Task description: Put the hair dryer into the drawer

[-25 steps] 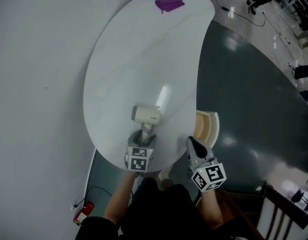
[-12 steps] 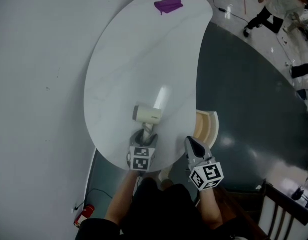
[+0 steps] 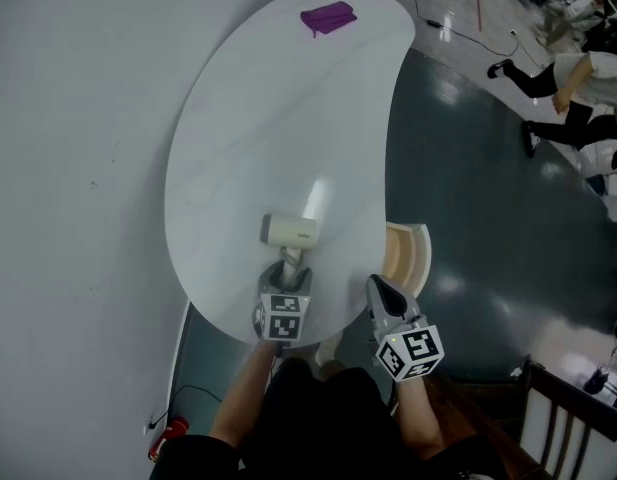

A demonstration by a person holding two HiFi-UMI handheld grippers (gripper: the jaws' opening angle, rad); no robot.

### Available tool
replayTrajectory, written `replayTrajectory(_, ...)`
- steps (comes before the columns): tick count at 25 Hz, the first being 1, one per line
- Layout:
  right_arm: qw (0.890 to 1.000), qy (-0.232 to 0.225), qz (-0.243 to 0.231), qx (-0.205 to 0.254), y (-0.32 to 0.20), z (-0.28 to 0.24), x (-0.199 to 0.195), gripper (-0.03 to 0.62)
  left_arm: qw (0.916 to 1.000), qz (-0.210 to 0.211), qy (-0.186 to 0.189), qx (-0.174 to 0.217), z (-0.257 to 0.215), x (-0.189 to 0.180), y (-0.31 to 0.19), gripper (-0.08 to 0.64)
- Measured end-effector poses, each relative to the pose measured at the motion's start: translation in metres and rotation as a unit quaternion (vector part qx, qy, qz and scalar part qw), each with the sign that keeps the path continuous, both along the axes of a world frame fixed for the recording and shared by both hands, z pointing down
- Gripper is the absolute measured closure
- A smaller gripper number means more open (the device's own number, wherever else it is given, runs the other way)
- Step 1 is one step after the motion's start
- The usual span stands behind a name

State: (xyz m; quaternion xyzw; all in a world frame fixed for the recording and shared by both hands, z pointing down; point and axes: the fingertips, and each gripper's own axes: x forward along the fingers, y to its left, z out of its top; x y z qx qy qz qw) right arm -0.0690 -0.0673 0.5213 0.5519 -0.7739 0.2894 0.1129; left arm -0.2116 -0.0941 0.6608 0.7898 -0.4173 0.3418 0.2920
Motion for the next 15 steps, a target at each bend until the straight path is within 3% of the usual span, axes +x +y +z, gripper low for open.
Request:
replayTrajectory(7, 1.0, 0.008, 0.023, 0.001, 0.0, -0.003, 0.011, 0.589, 0.9995, 0.028, 0.001, 0.012, -0.015, 0.006, -0.002, 0.316)
replayTrajectory(15, 0.998, 0.018, 0.061, 0.013, 0.001, -0.019, 0.032, 0.589, 0.9972, 0.056, 0.029, 0.039, -0.057, 0.026, -0.001, 0.318)
